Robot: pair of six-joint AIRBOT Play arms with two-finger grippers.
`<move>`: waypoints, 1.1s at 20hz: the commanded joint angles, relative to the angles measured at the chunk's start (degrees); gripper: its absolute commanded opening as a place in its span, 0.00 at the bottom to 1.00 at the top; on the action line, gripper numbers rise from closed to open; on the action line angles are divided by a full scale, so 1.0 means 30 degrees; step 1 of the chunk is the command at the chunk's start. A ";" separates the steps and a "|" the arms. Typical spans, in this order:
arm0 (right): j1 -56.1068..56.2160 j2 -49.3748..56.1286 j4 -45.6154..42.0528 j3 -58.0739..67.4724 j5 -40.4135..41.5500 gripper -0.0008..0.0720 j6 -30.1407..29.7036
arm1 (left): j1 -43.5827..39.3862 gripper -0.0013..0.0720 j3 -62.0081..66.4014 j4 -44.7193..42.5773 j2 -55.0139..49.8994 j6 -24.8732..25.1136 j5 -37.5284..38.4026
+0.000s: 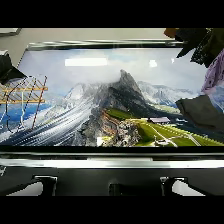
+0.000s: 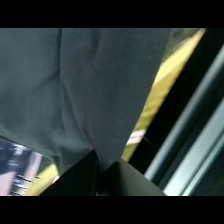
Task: Fold the clothes and pants, and hang the long-sleeved shirts on hangers.
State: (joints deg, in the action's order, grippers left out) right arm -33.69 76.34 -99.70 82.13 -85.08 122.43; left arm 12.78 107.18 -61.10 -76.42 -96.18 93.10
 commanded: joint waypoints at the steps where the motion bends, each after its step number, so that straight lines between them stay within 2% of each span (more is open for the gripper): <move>1: -0.0015 -0.1319 -0.1217 -0.3803 0.0379 0.05 0.0663 | 0.0015 0.05 0.0000 0.0000 -0.0015 0.0066 0.0182; 7: -0.0015 -0.3067 -0.2076 -0.8604 0.1494 0.05 0.1632 | 0.0000 0.05 0.0000 0.0000 -0.0015 0.0058 0.0189; 22: -0.0015 -0.3067 -0.4677 -1.1103 0.1158 0.05 0.0918 | 0.0000 0.05 0.0000 0.0000 -0.0015 0.0058 0.0204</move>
State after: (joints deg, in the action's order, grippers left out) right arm -33.69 67.18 -112.31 49.91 -80.79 125.99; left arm 12.78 107.18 -61.08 -76.42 -96.01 93.73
